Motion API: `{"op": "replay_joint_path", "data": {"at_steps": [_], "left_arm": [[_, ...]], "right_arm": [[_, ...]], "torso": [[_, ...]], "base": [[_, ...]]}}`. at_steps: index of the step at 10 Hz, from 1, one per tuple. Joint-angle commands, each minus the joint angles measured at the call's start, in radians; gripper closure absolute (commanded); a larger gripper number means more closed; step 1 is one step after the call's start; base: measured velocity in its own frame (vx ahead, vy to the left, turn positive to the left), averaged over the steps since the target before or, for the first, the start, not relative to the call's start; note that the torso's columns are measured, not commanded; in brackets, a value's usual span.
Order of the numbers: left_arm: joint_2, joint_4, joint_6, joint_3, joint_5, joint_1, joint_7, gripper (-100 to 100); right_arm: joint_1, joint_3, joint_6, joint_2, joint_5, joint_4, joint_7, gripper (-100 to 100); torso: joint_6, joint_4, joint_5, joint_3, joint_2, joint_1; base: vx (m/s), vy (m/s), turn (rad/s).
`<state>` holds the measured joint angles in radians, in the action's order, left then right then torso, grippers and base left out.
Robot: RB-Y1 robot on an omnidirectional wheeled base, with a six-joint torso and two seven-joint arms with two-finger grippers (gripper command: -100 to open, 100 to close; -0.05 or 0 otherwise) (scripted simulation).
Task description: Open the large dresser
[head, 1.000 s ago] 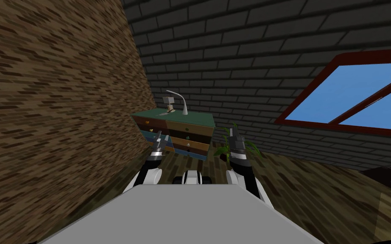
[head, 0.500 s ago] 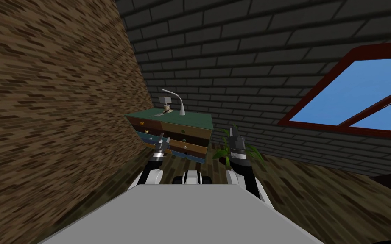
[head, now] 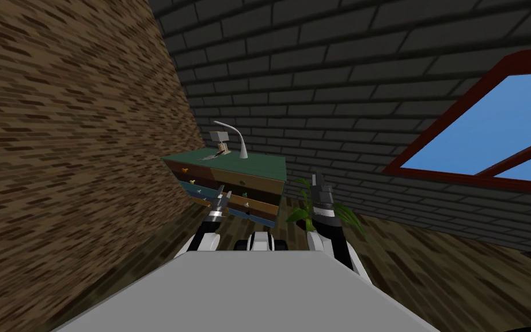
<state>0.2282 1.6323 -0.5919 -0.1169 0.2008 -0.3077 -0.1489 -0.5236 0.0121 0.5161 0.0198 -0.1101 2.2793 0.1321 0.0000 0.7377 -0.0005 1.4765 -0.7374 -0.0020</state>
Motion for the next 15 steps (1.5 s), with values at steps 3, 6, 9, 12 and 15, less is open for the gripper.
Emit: {"op": "replay_joint_path", "data": {"at_steps": [3,6,9,12,15], "left_arm": [[0.059,-0.131,-0.032,-0.024,0.032,0.027,-0.003,-100],[0.085,-0.209,-0.052,-0.037,0.051,0.044,-0.005,-100],[0.103,-0.263,-0.065,-0.046,0.064,0.056,-0.006,-100],[0.117,-0.251,-0.044,-0.040,0.071,0.063,-0.011,-100],[0.104,-0.272,-0.073,-0.049,0.064,0.055,-0.006,100]], "right_arm": [[0.000,0.000,0.000,0.000,0.000,0.000,0.000,0],[0.000,0.000,0.000,0.000,0.000,0.000,0.000,0],[0.000,0.000,0.000,0.000,0.000,0.000,0.000,0],[0.000,0.000,0.000,0.000,0.000,0.000,0.000,0],[0.000,0.000,0.000,0.000,0.000,0.000,0.000,0]], "torso": [[0.000,0.001,0.000,-0.001,-0.002,0.001],[0.000,0.000,0.000,-0.001,-0.001,0.001],[0.000,0.001,0.002,-0.002,-0.003,0.005],[0.000,0.001,0.001,-0.001,-0.002,0.003],[0.000,0.000,0.001,-0.001,-0.002,0.003]], "base": [[0.132,-0.138,0.022],[0.123,-0.136,0.021],[0.073,-0.067,0.011],[0.062,-0.051,0.007],[0.023,-0.011,0.006]]}}
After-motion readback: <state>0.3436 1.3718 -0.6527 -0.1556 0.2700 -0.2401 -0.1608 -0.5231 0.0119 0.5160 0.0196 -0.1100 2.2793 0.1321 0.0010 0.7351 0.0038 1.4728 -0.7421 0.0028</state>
